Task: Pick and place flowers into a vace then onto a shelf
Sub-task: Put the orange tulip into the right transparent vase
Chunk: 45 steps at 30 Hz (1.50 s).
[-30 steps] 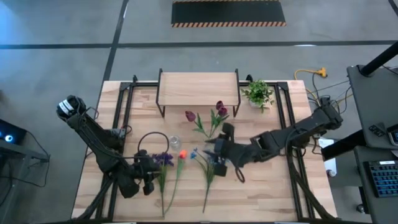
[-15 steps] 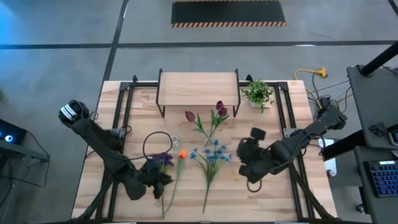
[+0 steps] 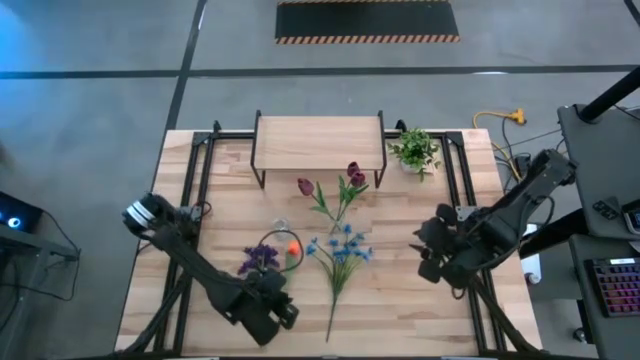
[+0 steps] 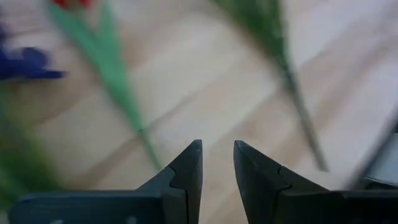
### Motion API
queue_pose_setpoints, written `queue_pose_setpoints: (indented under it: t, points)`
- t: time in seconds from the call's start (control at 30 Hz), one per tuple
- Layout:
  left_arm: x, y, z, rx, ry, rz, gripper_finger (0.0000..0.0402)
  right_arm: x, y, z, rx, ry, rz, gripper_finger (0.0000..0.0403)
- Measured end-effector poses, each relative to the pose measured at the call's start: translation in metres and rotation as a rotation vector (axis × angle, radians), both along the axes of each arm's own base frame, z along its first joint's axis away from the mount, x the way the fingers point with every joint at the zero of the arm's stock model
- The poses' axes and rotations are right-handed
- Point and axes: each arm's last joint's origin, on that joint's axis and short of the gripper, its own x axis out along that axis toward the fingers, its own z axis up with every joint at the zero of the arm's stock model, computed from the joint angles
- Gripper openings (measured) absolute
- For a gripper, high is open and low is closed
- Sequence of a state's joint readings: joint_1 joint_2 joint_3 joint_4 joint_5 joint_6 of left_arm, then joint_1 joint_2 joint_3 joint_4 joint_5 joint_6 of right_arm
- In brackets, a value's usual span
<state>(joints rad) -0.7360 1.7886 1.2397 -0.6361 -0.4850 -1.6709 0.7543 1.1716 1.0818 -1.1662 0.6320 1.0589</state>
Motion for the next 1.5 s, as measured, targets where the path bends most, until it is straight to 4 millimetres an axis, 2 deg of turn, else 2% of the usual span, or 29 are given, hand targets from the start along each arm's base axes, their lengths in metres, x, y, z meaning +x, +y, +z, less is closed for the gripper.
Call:
queue_pose_setpoints:
  t: [0.23,0.47,0.7,0.83,1.13,1.5]
  points:
    - [0.013,-0.003,0.009,0.091,0.181,0.079,0.0074,-0.015,-0.005,-0.016,0.077,-0.075,0.031,0.0140]
    - [0.021,-0.002,-0.012,-0.003,0.320,0.069,0.0074,-0.018,-0.008,-0.024,0.063,-0.072,0.050,0.0134]
    - [0.025,0.000,-0.016,-0.014,0.315,0.077,0.0077,-0.018,-0.009,-0.023,0.061,-0.075,0.058,0.0132]
    - [0.027,0.005,-0.022,-0.025,0.311,0.089,0.0099,-0.018,-0.008,-0.023,0.060,-0.074,0.059,0.0130]
    - [0.035,0.016,-0.030,-0.081,0.342,0.113,0.0186,-0.018,-0.008,-0.023,0.067,-0.081,0.058,0.0129]
    - [0.034,0.021,-0.037,-0.090,0.374,0.123,0.0190,-0.017,-0.007,-0.022,0.072,-0.089,0.064,0.0128]
